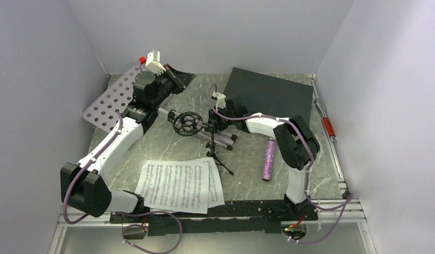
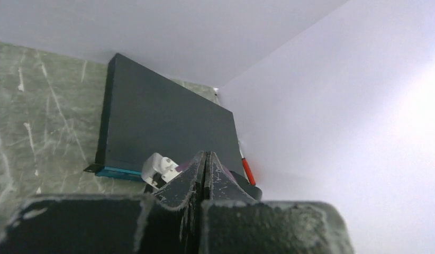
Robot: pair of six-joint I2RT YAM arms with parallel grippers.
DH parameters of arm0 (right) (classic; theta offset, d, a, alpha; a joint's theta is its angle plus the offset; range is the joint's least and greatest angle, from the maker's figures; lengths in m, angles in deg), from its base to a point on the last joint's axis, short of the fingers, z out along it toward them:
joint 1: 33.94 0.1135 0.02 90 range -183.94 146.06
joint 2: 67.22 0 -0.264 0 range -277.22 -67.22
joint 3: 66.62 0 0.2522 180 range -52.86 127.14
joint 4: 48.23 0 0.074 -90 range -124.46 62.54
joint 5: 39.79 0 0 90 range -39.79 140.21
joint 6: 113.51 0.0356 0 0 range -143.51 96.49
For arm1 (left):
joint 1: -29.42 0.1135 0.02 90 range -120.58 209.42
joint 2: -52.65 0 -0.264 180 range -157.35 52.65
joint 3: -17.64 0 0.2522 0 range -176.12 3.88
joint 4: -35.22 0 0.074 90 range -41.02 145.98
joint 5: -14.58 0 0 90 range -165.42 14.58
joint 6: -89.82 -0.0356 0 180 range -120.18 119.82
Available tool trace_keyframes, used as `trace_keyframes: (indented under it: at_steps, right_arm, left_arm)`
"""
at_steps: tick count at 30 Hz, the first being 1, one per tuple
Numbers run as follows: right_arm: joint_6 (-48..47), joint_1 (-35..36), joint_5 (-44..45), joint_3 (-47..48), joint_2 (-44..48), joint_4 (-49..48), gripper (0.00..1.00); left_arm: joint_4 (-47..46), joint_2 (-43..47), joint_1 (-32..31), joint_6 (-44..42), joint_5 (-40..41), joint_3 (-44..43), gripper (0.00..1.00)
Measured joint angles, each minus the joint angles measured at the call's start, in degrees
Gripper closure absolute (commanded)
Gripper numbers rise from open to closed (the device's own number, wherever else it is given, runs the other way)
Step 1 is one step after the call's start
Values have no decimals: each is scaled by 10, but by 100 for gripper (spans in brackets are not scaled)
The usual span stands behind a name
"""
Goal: Set up the instrument practice props
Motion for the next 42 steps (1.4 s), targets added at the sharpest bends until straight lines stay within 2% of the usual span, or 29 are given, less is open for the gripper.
trace_keyframes:
  at_steps: [2, 5, 9, 10, 11, 15, 19, 23, 27, 34, 37, 42]
  right_arm:
    - [0, 0, -1, 0, 0, -5, 100]
    - [1, 0, 0, 0, 0, -5, 100]
    - [0, 0, 1, 0, -1, -5, 100]
    - [0, 0, 1, 0, -1, -5, 100]
    - [0, 0, 1, 0, -1, -5, 100]
    - [0, 0, 1, 0, -1, -5, 100]
    - [0, 0, 1, 0, -1, -5, 100]
    - [-3, 0, 1, 0, -1, -5, 100]
    - [-6, 0, 1, 0, -1, -5, 100]
    - [-8, 0, 0, 0, -9, -5, 100]
    - [-9, 0, -2, 2, -10, -4, 100]
    - [-10, 0, -2, 2, -11, -3, 100]
  left_arm:
    - [3, 2, 1, -2, 10, -3, 93]
    - [47, 5, 1, -10, 51, -4, 64]
    - [141, 5, 1, -28, 126, -14, 15]
    - [172, 3, 1, -31, 149, -20, 8]
    - [195, 2, 2, -35, 167, -26, 7]
    - [273, -13, 16, -21, 220, -48, 6]
    - [279, -33, 79, 23, 181, -21, 8]
    - [204, -44, 155, 77, 120, 96, 8]
    - [143, -46, 169, 103, 83, 190, 9]
    - [0, -60, 195, 150, 35, 226, 21]
    - [-63, -93, 208, 168, 23, 238, 30]
    - [-151, -176, 213, 193, -10, 244, 37]
